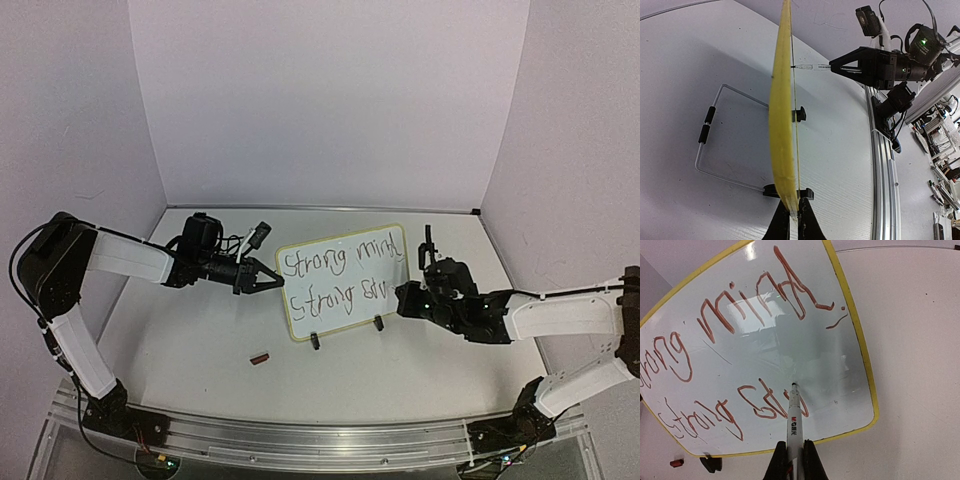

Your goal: Write a sentence on the whiteboard

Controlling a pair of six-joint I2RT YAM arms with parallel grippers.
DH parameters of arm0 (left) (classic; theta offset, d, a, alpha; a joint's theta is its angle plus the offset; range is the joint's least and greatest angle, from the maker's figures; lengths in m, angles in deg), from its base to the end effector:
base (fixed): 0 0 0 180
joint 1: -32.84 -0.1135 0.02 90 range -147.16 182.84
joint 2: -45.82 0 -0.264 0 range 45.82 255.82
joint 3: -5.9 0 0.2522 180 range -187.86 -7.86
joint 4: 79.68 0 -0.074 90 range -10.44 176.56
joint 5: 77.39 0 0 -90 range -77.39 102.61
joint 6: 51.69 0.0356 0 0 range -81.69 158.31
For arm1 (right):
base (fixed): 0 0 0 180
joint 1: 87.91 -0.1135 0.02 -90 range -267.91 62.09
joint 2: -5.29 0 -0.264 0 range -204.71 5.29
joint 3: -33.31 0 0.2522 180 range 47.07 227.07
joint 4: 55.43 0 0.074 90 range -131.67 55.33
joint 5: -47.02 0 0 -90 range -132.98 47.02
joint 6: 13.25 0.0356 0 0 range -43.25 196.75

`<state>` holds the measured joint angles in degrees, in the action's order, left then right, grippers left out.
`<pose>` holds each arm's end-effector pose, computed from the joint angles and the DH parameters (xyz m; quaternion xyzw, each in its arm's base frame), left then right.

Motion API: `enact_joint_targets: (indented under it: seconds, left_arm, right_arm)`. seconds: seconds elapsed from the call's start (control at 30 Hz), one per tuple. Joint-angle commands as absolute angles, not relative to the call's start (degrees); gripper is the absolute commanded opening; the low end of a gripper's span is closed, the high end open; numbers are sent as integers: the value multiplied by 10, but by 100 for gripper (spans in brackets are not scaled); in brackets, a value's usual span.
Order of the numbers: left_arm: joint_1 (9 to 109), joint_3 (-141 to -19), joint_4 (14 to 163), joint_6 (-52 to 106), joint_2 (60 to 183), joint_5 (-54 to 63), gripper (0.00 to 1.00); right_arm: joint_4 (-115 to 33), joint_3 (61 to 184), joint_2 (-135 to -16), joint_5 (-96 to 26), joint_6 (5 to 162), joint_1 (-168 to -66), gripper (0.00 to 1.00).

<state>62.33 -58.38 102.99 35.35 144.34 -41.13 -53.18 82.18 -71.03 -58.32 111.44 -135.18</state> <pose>0.2893 -0.1966 0.1829 0.3934 0.7072 -0.5004 0.3078 0.1938 0.1960 0.2001 -0.0273 0.8592 0.2393 0.4515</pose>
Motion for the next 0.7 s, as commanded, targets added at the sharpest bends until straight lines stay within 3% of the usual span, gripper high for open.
enact_joint_targets:
  seconds: [0.0, 0.27, 0.67]
  left_arm:
    - [629, -578, 1005, 380, 1440, -395, 0]
    - [629, -578, 1006, 379, 1441, -396, 0]
    - [629, -578, 1006, 379, 1439, -395, 0]
  right_arm:
    - [-528, 795, -697, -583, 1138, -1348, 0]
    - [-523, 774, -680, -589, 1148, -1348, 0]
    - [-495, 838, -648, -629, 1085, -1345, 0]
